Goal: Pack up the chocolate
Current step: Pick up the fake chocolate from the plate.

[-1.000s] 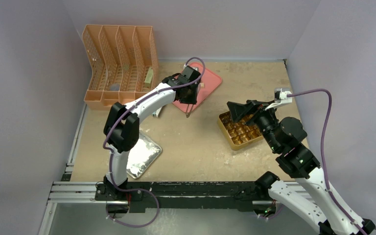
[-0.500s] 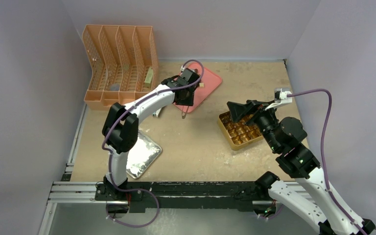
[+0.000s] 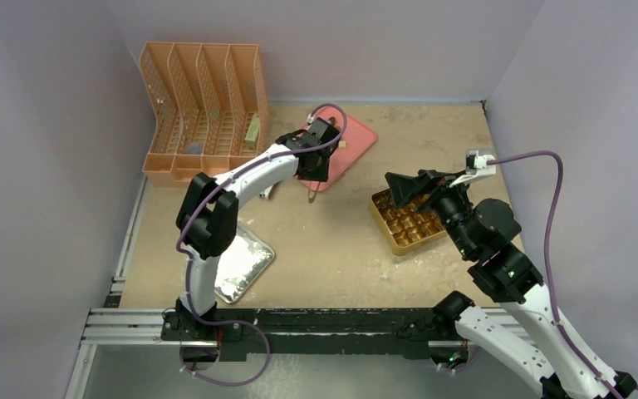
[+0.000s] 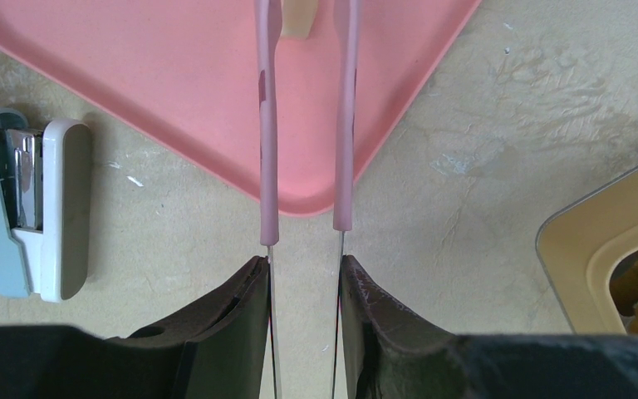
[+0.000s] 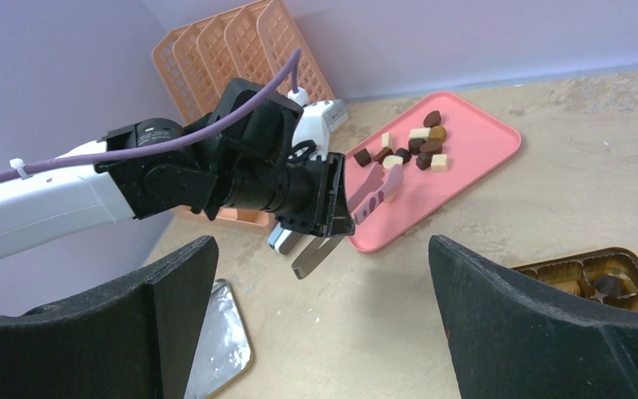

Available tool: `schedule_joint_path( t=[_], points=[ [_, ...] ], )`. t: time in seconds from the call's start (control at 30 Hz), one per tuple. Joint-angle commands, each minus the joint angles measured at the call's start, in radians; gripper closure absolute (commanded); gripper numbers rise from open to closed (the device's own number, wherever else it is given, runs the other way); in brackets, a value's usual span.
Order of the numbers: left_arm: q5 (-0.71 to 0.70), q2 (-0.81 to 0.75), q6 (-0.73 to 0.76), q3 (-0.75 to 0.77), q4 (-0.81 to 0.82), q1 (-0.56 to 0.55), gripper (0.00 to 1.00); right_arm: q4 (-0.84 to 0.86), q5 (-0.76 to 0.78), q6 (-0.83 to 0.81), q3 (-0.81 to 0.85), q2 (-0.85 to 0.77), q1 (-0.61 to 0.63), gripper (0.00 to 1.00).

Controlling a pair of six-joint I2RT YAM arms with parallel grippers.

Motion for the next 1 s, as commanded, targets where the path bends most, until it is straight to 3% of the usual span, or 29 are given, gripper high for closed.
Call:
schedule_joint_path(
  t=[0.0,0.37,0.63,0.97],
  points=[
    [0.005,0.008,0.008,0.003,0.035,0.015,0.67,0.038,0.019,-0.009,0.029,-0.006,-0.003,0.01],
    [0.021,0.01,0.003,-0.025,0.054,0.018,0.68,0.042,0.015,-0.01,0.027,0.002,-0.002,0.01],
    [0.049,-0.014,-0.004,-0.037,0.065,0.018,0.78,0.039,0.019,-0.007,0.021,-0.004,-0.002,0.01],
    [0.113,-0.098,-0.031,-0.058,0.091,0.018,0.8,0.042,0.014,0.0,0.018,-0.005,-0.003,0.01]
  ],
)
